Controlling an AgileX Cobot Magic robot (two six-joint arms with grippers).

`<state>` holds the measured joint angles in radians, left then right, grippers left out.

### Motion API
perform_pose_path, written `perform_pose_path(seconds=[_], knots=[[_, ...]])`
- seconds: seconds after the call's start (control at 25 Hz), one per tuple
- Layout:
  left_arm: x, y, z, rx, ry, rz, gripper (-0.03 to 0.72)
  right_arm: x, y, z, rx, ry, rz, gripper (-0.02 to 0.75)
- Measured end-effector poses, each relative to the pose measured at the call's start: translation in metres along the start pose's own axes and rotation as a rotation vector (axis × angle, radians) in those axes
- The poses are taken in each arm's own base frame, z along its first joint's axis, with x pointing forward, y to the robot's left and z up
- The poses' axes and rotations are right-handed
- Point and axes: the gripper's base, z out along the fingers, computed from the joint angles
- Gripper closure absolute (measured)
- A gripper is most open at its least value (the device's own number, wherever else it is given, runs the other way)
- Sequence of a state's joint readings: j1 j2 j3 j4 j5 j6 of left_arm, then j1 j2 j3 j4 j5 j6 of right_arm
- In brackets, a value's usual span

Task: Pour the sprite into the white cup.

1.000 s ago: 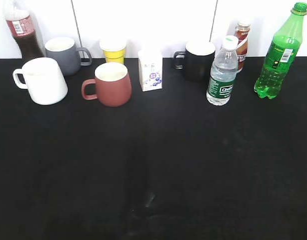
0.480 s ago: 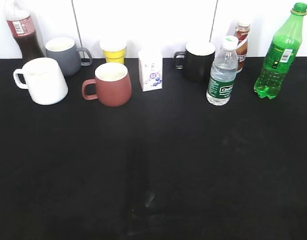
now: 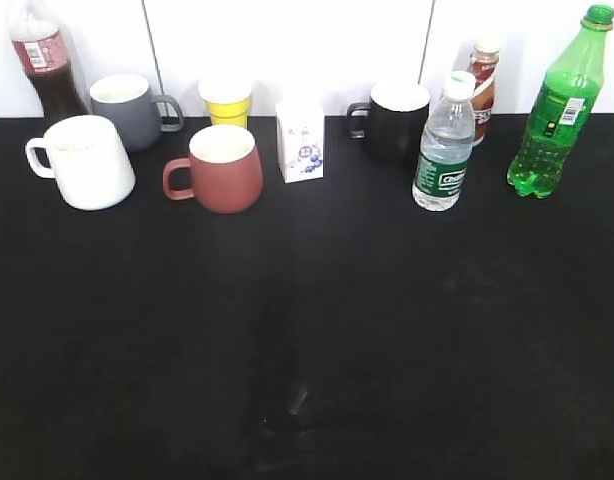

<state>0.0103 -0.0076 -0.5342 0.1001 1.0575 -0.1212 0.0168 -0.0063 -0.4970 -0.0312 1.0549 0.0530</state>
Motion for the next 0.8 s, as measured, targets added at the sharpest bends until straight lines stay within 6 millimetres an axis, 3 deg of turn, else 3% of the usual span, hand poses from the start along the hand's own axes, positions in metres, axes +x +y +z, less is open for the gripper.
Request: perform_pose_path(seconds=[0.2,0.8], knots=[[0.0000,0.0000,0.0000,0.000,0.000,0.000,0.284,0.0000,0.0000,0.0000,0.000,0.000,0.000,0.152],[0.0000,0.0000,0.0000,0.000,0.000,0.000,0.430,0.0000,0.0000,0.0000,0.000,0.000,0.000,0.152]])
